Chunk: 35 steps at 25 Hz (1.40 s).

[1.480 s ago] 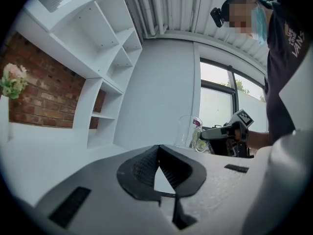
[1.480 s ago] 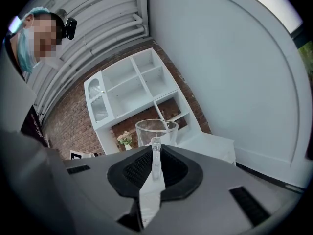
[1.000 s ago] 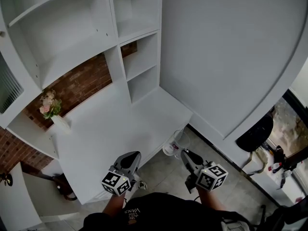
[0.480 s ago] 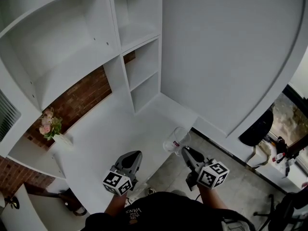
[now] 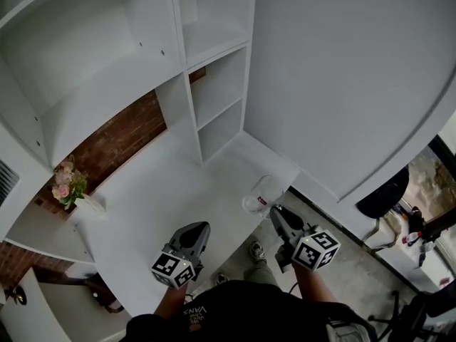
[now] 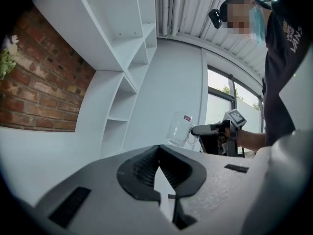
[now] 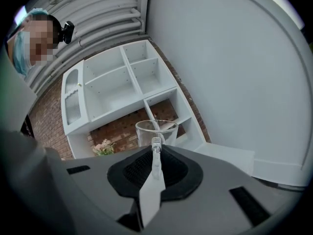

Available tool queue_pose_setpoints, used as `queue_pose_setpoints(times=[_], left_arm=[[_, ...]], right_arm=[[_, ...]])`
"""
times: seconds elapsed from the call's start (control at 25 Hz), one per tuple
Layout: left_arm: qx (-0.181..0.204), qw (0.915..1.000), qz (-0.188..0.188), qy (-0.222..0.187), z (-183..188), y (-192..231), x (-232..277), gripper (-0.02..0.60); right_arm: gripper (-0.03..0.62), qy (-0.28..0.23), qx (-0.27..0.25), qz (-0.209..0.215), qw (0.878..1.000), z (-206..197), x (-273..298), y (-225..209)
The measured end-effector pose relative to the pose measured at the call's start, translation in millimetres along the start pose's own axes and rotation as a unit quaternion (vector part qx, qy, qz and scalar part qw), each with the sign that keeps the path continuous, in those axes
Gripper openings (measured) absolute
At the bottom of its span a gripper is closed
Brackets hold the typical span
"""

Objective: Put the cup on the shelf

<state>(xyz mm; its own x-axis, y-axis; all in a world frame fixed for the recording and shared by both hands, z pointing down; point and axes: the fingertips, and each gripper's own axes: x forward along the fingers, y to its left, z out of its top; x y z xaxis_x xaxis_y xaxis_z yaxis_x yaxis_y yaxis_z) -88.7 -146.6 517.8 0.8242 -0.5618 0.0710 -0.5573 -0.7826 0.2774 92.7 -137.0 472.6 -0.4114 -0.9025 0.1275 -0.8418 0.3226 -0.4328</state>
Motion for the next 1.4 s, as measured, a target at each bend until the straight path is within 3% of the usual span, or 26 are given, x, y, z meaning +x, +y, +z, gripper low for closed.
queue_pose_setpoints(times=[0.52,0.88,1.4], left_arm=[[-0.006,0.9926,0.118,-0.027,18,33,38,0.008],[-0.004,0.9837,0.176,-0.038,24,48,47,0.008],[-0.004,0.9733,0.223,-0.056,25,57,50,0.008]], right_arm=[[0.041,0.033,-0.052,0.083,0.995,68,105,-63],[0.04,0.034,-0.092,0.125,0.987,105,179,-84],[0.04,0.046,-0.111,0.11,0.987,126,277,-120]])
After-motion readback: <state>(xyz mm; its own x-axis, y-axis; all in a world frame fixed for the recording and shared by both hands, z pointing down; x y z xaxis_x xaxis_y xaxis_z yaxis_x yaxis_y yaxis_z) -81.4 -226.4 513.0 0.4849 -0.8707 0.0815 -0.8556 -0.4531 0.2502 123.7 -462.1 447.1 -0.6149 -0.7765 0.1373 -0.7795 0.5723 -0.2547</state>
